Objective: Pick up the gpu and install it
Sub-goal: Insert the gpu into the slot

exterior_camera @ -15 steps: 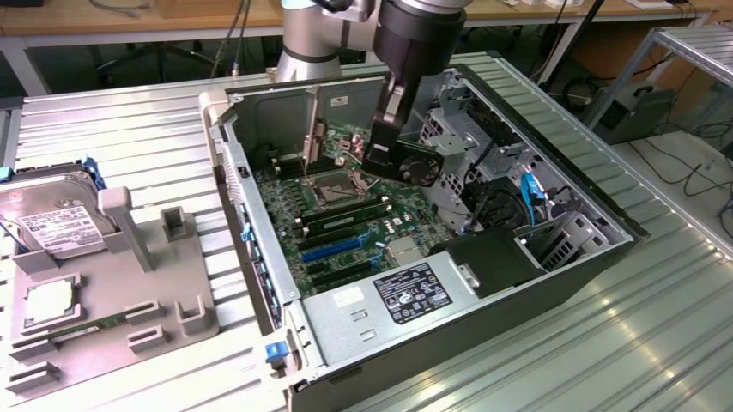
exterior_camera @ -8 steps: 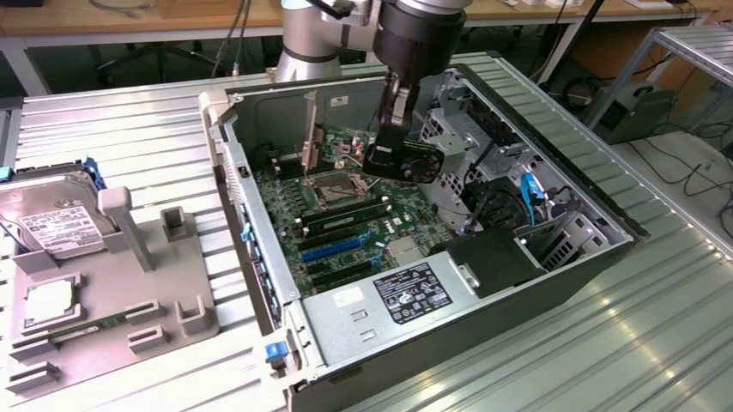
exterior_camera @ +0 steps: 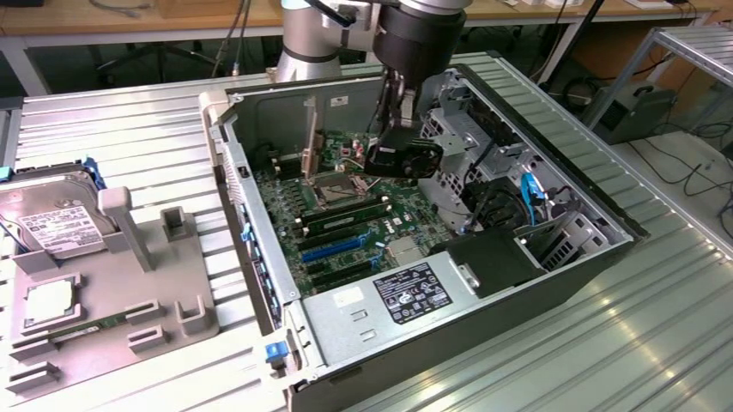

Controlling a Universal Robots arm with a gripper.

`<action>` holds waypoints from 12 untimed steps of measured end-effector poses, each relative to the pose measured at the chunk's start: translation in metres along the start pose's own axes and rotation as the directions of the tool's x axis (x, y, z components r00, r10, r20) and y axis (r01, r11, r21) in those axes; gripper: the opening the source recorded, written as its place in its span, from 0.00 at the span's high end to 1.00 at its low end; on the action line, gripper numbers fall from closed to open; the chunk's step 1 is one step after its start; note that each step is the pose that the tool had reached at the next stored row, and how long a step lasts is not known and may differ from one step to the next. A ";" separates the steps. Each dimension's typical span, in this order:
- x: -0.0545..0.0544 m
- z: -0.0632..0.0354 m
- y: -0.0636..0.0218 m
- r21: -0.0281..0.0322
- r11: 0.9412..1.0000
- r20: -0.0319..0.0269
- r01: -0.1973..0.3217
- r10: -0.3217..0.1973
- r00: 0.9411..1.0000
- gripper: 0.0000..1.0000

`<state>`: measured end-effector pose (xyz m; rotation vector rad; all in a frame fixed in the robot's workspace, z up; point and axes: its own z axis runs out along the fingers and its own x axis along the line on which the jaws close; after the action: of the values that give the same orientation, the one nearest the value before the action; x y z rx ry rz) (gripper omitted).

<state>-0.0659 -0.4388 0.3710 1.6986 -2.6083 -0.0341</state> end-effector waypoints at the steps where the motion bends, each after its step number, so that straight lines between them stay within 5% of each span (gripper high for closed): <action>1: 0.000 0.0001 0.0000 0.000 1.000 0.001 0.015 -0.015 1.000 0.71; 7: 0.000 0.0002 0.0000 0.000 0.994 0.003 0.107 -0.107 0.994 0.71; 12: 0.000 0.0004 0.0000 0.001 0.982 0.005 0.188 -0.188 0.982 0.71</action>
<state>-0.0660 -0.4388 0.3706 1.9409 -2.4413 -0.0424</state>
